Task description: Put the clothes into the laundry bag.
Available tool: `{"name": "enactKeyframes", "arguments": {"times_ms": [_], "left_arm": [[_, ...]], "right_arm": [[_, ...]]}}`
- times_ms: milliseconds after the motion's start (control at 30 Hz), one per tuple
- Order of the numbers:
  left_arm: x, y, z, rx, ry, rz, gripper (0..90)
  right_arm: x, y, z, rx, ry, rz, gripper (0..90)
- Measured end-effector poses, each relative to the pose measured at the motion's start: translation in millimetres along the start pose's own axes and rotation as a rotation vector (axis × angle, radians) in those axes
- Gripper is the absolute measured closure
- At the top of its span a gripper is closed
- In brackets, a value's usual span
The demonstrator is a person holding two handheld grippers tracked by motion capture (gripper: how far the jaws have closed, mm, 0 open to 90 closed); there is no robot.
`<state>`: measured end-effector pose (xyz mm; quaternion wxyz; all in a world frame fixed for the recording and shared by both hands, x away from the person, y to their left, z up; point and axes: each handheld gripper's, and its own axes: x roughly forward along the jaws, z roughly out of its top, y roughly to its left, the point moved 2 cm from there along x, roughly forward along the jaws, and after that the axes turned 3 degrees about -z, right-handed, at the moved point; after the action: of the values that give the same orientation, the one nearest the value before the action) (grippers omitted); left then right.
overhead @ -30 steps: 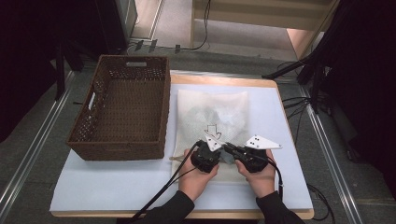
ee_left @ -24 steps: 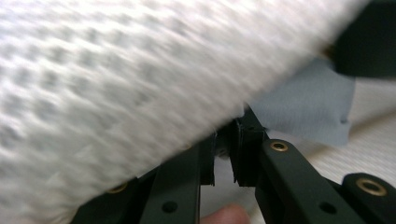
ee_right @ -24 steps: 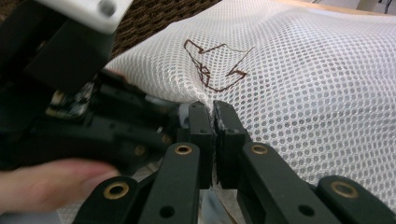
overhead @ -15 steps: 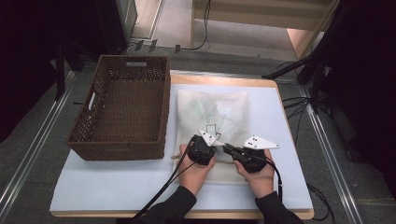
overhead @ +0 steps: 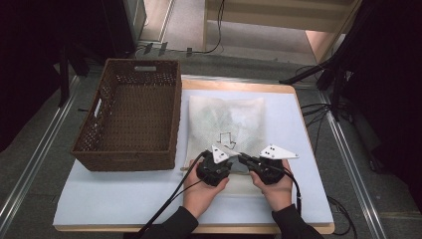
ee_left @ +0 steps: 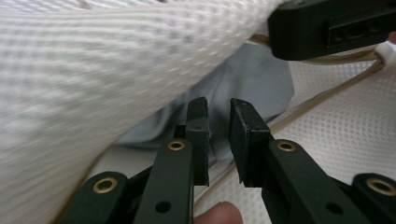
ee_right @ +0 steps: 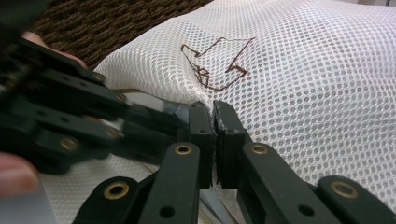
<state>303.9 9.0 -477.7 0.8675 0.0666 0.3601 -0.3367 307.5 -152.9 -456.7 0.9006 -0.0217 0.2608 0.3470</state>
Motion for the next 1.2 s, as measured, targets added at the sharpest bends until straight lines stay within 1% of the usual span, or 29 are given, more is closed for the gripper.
{"name": "enactKeyframes", "arguments": {"times_ms": [33, 67, 100, 133, 167, 200, 233, 267, 333, 367, 400, 433, 467, 500, 533, 600, 667, 700, 733, 767, 800, 833, 933, 1033, 1067, 1133, 1200], "left_arm": [[5.5, -0.9, -0.5, 0.001, 0.016, 0.005, 77.7], [10.9, -1.4, -1.2, -0.007, 0.028, 0.017, 78.0], [14.1, -1.1, -1.4, -0.007, 0.023, 0.023, 79.0], [15.6, -2.2, -0.4, -0.01, 0.017, 0.038, 80.7], [16.8, -3.9, 1.0, -0.001, 0.022, 0.05, 82.1], [17.5, -5.4, 2.2, 0.022, 0.031, 0.069, 83.9], [18.4, -6.0, 3.1, 0.035, 0.024, 0.085, 86.8], [19.4, -5.2, 4.0, 0.032, 0.014, 0.1, 89.6], [19.3, 0.0, 5.4, 0.005, -0.034, 0.131, 90.0], [19.4, 2.9, 6.2, -0.016, -0.039, 0.139, 90.0], [19.3, 5.4, 6.9, -0.026, -0.035, 0.166, 90.0], [19.7, 7.7, 7.1, -0.032, -0.043, 0.196, 90.0], [21.0, 10.7, 7.1, -0.038, -0.036, 0.213, 90.0], [21.7, 11.7, 7.0, -0.051, -0.031, 0.202, 90.0], [20.4, 11.5, 7.0, -0.052, -0.036, 0.172, 90.0], [15.4, 10.6, 5.1, -0.022, -0.028, 0.138, 89.3], [6.0, 9.0, 1.3, 0.005, -0.036, 0.089, 85.6], [0.7, 8.4, -0.8, 0.022, -0.031, 0.077, 84.2], [-4.3, 7.9, -3.3, 0.029, -0.043, 0.069, 82.9], [-10.4, 8.5, -6.1, 0.035, -0.045, 0.047, 81.8], [-13.4, 8.6, -7.6, 0.034, -0.043, 0.037, 80.4], [-18.0, 8.8, -9.9, 0.044, -0.044, 0.033, 80.1], [-30.5, 8.2, -17.7, 0.061, -0.051, -0.007, 78.3], [-44.4, 11.7, -26.7, 0.073, -0.062, -0.018, 77.5], [-49.0, 14.1, -30.0, 0.073, -0.069, -0.014, 77.7], [-58.4, 21.0, -38.4, 0.061, -0.079, -0.01, 78.1], [-65.9, 27.2, -45.6, 0.047, -0.085, 0.005, 78.6]], "right_arm": [[0.0, -0.1, -0.2, -0.002, 0.001, 0.0, 88.1], [0.0, -0.5, -0.4, -0.003, 0.002, -0.001, 88.1], [0.0, -0.7, -0.8, -0.002, 0.001, 0.0, 88.1], [0.4, -0.8, -1.5, 0.002, 0.002, 0.0, 88.1], [0.8, -1.1, -2.2, 0.0, 0.004, -0.002, 88.1], [1.3, -1.1, -3.0, 0.0, 0.006, -0.002, 88.1], [1.4, -1.2, -3.6, 0.0, 0.009, -0.003, 88.1], [1.4, -1.2, -3.9, -0.001, 0.011, -0.003, 88.1], [1.0, -0.9, -4.1, 0.001, 0.013, -0.005, 88.1], [0.7, -0.9, -4.2, 0.002, 0.014, -0.008, 88.1], [0.7, -1.3, -4.2, 0.001, 0.011, -0.01, 88.1], [0.6, -1.1, -4.5, 0.006, 0.016, -0.01, 88.1], [1.0, -1.0, -4.9, 0.008, 0.018, -0.01, 88.1], [1.9, -1.0, -5.5, 0.005, 0.02, -0.012, 88.1], [2.2, -0.4, -5.9, 0.007, 0.026, -0.013, 88.1], [2.3, -0.1, -6.4, 0.008, 0.027, -0.013, 88.1], [1.0, -0.8, -5.9, 0.01, 0.021, -0.012, 88.1], [0.1, -1.1, -5.5, 0.012, 0.019, -0.01, 88.1], [-0.6, -1.3, -5.1, 0.011, 0.017, -0.011, 88.1], [-1.0, -0.8, -4.5, 0.011, 0.011, -0.01, 88.1], [-1.6, -0.3, -3.8, 0.011, 0.009, -0.009, 88.1], [-2.0, -0.1, -3.4, 0.011, 0.007, -0.009, 88.0], [-3.7, 0.6, -2.6, 0.007, 0.003, -0.01, 88.0], [-5.2, 1.2, -3.2, 0.01, 0.002, -0.01, 88.0], [-5.6, 1.2, -3.8, 0.008, 0.003, -0.008, 88.0], [-6.4, 1.5, -5.3, 0.006, 0.008, -0.008, 88.0], [-8.3, 2.9, -7.3, 0.003, 0.014, -0.002, 87.8]]}}
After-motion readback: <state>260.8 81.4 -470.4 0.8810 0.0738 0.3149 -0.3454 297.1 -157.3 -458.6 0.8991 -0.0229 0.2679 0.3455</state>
